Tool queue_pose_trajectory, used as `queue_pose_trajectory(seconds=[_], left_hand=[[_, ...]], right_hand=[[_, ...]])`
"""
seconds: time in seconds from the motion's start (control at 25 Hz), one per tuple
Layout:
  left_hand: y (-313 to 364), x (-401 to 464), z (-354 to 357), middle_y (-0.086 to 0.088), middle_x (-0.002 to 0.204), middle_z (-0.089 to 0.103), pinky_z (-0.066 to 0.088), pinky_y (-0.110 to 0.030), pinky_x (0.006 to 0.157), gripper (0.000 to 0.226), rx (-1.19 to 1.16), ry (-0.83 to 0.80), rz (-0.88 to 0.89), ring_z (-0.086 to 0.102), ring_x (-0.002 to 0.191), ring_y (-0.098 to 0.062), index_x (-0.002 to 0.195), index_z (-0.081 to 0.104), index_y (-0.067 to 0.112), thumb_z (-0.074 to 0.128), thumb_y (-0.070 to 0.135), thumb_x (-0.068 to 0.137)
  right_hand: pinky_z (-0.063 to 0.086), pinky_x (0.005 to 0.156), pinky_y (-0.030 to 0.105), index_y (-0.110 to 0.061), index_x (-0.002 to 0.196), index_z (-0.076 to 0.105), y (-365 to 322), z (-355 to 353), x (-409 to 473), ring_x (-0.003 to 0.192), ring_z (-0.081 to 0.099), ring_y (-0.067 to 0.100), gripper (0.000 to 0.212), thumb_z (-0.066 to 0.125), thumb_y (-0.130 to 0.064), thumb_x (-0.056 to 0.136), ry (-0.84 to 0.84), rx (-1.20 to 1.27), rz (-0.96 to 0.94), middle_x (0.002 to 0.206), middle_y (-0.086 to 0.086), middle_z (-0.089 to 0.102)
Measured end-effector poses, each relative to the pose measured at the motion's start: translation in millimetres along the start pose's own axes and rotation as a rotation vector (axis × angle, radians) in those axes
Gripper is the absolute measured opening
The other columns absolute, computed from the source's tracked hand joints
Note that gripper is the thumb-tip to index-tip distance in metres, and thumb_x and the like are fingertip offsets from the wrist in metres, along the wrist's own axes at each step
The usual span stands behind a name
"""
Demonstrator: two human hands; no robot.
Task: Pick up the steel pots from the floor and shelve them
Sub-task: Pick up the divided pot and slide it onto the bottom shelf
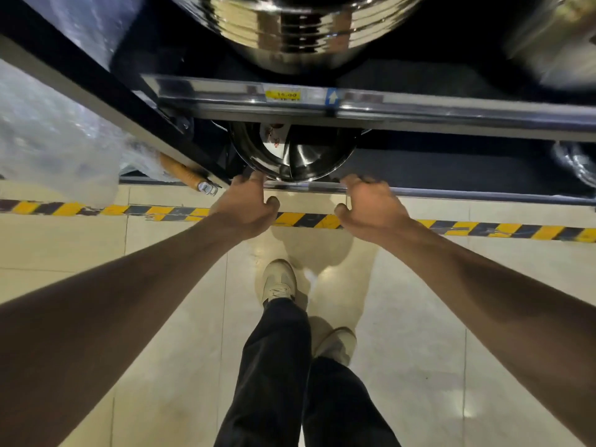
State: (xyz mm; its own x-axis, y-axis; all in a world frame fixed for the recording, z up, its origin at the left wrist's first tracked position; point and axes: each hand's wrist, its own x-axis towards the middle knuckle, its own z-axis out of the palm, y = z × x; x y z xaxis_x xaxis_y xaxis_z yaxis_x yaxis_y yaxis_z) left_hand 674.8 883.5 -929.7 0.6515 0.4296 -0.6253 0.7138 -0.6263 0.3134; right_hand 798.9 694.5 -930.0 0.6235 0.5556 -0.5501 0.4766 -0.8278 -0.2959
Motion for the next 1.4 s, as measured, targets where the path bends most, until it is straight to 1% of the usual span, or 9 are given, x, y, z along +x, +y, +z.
queue_pose_trajectory(seconds=[0.12,0.28,0.48,0.64,0.76,0.88,1.04,1.24,1.4], left_hand=[[28.1,-62.9,-52.9,-0.014,0.136,0.046,0.046,-0.047,0.090,0.054,0.138,-0.024,0.026,0.052,0.122,-0.040,0.145,0.040,0.019,0.048,0.043,0.097],[77.2,-165.6,-142.1,-0.009,0.137,0.047,0.046,-0.047,0.093,0.055,0.321,0.037,0.114,0.054,0.123,-0.036,0.143,0.043,0.023,0.045,0.052,0.096],[144.9,-303.8,-242.9,-0.009,0.130,0.053,0.045,-0.049,0.098,0.048,0.350,0.179,0.175,0.056,0.120,-0.035,0.130,0.052,0.023,0.043,0.053,0.094],[191.7,-387.4,-292.5,-0.008,0.131,0.053,0.045,-0.048,0.098,0.051,0.387,0.279,0.268,0.055,0.119,-0.034,0.134,0.050,0.024,0.040,0.056,0.095],[218.6,-418.1,-310.9,-0.005,0.135,0.051,0.042,-0.049,0.096,0.054,0.392,0.336,0.328,0.054,0.120,-0.033,0.138,0.046,0.026,0.036,0.059,0.097],[244.7,-428.7,-327.9,-0.007,0.132,0.054,0.043,-0.049,0.093,0.052,0.404,0.420,0.441,0.055,0.118,-0.034,0.134,0.050,0.024,0.037,0.058,0.097],[283.3,-418.2,-354.6,-0.007,0.134,0.053,0.046,-0.049,0.093,0.052,0.417,0.432,0.590,0.055,0.117,-0.034,0.136,0.049,0.022,0.038,0.055,0.098],[351.0,-406.0,-351.6,-0.008,0.134,0.054,0.047,-0.048,0.085,0.054,0.553,0.397,0.898,0.058,0.112,-0.036,0.139,0.047,0.021,0.037,0.055,0.098],[415.0,-419.7,-315.5,-0.007,0.135,0.053,0.042,-0.052,0.093,0.056,0.662,0.298,1.119,0.054,0.118,-0.036,0.140,0.046,0.023,0.037,0.057,0.097]], right_hand=[[0.044,0.096,0.043,-0.018,0.143,0.047,-22.7,-59.4,-59.9,0.126,0.044,0.036,0.052,0.053,-0.039,0.095,0.015,-0.067,-0.032,0.137,0.010,0.053],[0.044,0.096,0.043,-0.021,0.140,0.048,-52.1,-160.8,-153.2,0.126,0.042,0.033,0.052,0.049,-0.050,0.096,0.057,-0.124,-0.021,0.137,0.007,0.052],[0.044,0.099,0.046,-0.016,0.130,0.054,-90.5,-277.3,-283.7,0.124,0.046,0.038,0.059,0.042,-0.063,0.095,0.156,-0.183,0.019,0.134,0.011,0.056],[0.041,0.099,0.047,-0.015,0.136,0.052,-107.0,-342.5,-374.4,0.123,0.047,0.040,0.067,0.038,-0.066,0.094,0.328,-0.266,0.002,0.136,0.014,0.055],[0.036,0.106,0.048,-0.015,0.143,0.049,-106.3,-372.1,-415.8,0.127,0.042,0.042,0.072,0.036,-0.065,0.093,0.433,-0.325,0.026,0.142,0.015,0.052],[0.033,0.111,0.051,-0.013,0.146,0.047,-101.7,-397.4,-432.5,0.133,0.040,0.044,0.073,0.038,-0.064,0.095,0.477,-0.293,0.088,0.147,0.017,0.050],[0.035,0.109,0.049,-0.013,0.140,0.051,-84.6,-419.9,-447.3,0.130,0.043,0.042,0.067,0.039,-0.062,0.096,0.545,-0.225,0.220,0.143,0.015,0.052],[0.039,0.107,0.049,-0.016,0.144,0.047,-51.4,-417.9,-487.8,0.130,0.041,0.041,0.065,0.041,-0.061,0.096,0.588,-0.102,0.496,0.147,0.011,0.049],[0.039,0.106,0.048,-0.015,0.143,0.044,-24.1,-396.5,-546.8,0.130,0.040,0.041,0.066,0.040,-0.061,0.096,0.599,0.008,0.766,0.144,0.011,0.048]])
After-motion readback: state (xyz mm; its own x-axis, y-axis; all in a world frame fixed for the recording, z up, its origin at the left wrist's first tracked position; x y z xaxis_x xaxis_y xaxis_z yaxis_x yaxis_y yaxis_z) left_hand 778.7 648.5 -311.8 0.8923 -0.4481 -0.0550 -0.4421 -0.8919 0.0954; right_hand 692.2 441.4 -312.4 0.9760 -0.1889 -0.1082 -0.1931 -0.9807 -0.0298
